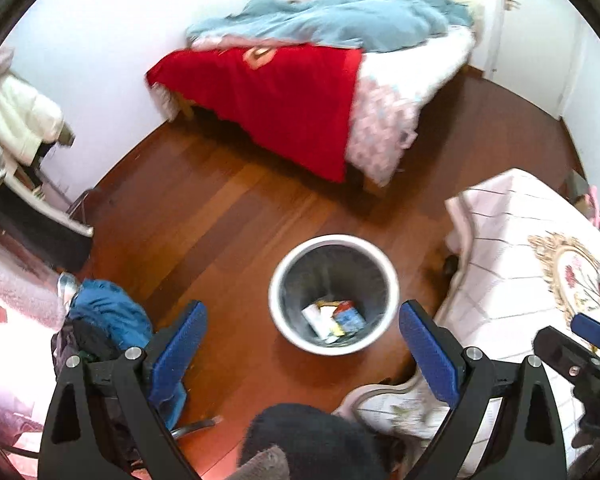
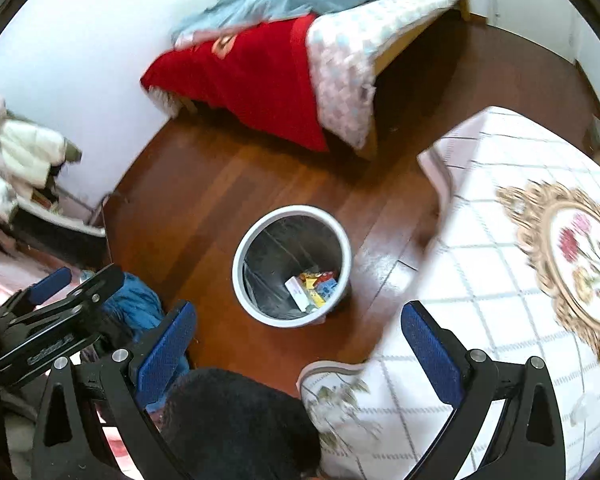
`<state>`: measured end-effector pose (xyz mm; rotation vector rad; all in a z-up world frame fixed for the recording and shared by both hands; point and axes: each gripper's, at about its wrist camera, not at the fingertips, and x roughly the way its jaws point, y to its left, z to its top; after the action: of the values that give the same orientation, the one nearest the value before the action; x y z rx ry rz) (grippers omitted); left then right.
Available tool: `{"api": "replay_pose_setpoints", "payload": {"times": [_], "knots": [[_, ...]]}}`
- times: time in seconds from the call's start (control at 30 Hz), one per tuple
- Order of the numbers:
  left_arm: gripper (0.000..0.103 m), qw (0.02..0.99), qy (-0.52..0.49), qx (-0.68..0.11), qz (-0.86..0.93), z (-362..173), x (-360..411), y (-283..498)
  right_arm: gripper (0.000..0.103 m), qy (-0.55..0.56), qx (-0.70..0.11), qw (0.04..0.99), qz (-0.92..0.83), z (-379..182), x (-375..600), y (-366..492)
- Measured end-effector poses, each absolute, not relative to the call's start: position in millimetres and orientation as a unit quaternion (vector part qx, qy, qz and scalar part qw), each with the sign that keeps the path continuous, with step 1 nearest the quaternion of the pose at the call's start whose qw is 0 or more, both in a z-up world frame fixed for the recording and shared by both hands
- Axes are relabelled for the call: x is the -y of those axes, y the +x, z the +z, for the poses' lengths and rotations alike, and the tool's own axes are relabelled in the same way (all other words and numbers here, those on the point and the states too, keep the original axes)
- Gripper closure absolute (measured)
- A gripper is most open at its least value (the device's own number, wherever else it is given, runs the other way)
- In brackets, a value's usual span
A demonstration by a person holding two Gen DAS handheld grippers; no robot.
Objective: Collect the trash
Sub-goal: 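Grasp the fruit peel with left gripper while right gripper grasps the red wrapper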
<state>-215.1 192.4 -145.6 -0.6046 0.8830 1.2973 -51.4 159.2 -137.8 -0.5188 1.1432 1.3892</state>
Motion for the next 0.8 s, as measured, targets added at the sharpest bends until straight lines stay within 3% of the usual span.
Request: {"api": "replay_pose_setpoints", "payload": {"times": [0.17, 0.23, 0.63, 0.77, 0.8], "knots": [[0.005, 0.707, -0.239, -0.411, 0.524, -164, -161, -130, 0.000, -0.183, -0.510, 0.629, 0.558, -129, -99, 19], [0.000, 0.718, -0.241, -0.430, 0.491, -181, -151, -91, 0.000, -0.173, -0.520, 0.650, 0.527, -133, -72, 57], [0.000, 0.764, -0.227, -0.522, 0.305, -241, -76, 147, 0.000, -0.099, -0.586, 0.757, 0.272, -201, 103, 308], [0.003, 0.765, -0.237, -0.542, 0.254, -255, -64, 194, 0.000, -0.061, -0.604, 0.759, 0.236, -223, 131, 361], [0.009, 0.766, -0.236, -0.544, 0.247, -257, -60, 203, 0.000, -0.054, -0.608, 0.758, 0.232, -227, 135, 369]]}}
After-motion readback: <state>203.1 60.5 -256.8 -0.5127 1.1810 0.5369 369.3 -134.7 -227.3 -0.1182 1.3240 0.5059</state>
